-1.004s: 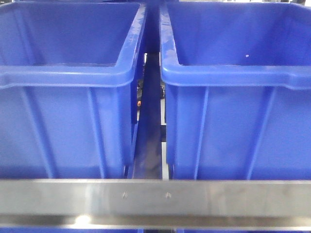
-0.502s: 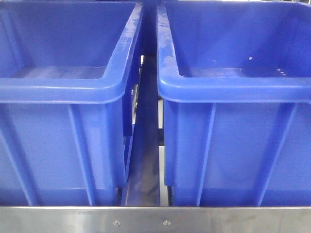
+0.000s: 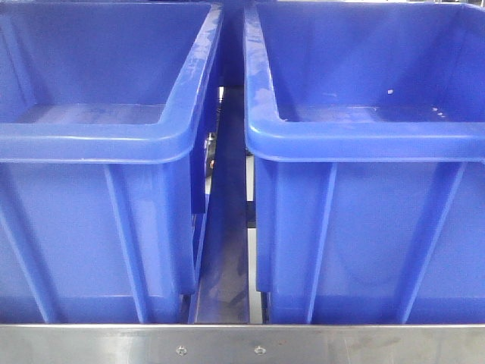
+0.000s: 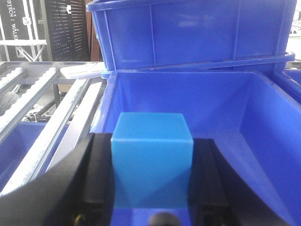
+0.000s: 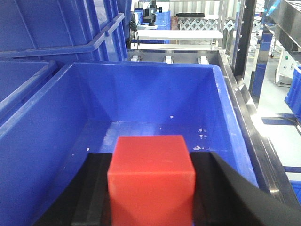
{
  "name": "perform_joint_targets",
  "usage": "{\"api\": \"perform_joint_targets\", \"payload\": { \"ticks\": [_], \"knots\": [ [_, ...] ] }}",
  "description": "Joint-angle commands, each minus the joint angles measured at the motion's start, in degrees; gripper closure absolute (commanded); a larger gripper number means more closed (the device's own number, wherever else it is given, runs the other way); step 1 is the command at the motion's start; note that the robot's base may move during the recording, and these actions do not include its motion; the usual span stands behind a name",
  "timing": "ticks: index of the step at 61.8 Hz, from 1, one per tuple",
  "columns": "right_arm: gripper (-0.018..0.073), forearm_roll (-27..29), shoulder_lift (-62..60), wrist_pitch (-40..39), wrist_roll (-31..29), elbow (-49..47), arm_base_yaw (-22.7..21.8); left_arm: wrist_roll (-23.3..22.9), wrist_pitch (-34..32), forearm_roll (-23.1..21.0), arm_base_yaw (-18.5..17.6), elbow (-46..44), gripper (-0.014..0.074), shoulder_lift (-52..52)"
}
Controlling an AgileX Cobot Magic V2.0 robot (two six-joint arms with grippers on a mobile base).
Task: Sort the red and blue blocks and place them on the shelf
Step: 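Hold the blue cube left and red cube right above the bins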
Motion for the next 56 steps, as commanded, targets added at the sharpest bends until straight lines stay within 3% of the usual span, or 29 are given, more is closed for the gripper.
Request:
{"api": "perform_joint_targets", "payload": {
  "ticks": [1,56],
  "knots": [
    [0.051,0.05,0.34,-4.94,-0.46,-1.48,-0.34,-0.36,-4.83,-0.22,0.03,-1.69,0.0472,0.97],
    [0.051,1.58,0.34,-5.35,-0.4,-1.81,-0.05,-0.36,-3.31,-0.52,0.03,-1.69,0.0471,0.97]
  ]
}}
